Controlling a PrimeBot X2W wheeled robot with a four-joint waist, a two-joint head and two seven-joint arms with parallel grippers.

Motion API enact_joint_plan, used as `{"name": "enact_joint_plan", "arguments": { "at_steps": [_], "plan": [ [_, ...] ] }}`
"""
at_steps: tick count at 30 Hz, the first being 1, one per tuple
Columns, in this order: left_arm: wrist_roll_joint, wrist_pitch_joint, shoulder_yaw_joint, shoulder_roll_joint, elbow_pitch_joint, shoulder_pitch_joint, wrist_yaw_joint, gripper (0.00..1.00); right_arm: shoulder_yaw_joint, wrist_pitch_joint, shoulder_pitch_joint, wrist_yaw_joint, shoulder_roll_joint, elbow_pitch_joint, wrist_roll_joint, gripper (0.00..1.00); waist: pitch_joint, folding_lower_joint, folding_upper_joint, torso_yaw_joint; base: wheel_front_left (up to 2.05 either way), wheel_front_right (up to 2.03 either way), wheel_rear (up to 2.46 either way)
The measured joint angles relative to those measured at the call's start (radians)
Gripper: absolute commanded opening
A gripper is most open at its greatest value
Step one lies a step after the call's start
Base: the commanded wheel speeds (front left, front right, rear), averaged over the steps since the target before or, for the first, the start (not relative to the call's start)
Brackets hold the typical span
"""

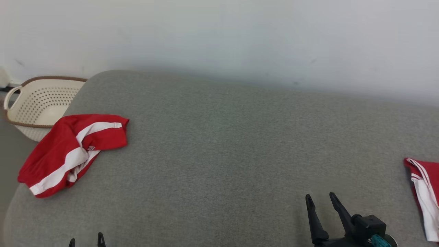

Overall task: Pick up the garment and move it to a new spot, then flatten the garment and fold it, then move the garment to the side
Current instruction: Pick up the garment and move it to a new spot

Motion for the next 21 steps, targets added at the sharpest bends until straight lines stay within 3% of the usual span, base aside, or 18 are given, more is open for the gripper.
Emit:
{"name": "enact_joint_plan", "arguments": {
  "at_steps": [21],
  "plan": [
    [-0.028, 0.000, 0.014, 0.000, -0.010, 0.034, 0.000, 1.00, 0.040, 0.000, -0.017, 0.000, -0.009, -0.003, 0.004, 1.00, 0.018, 0.0000, 0.0000, 0.286, 0.00, 0.00, 0.00]
  ]
}}
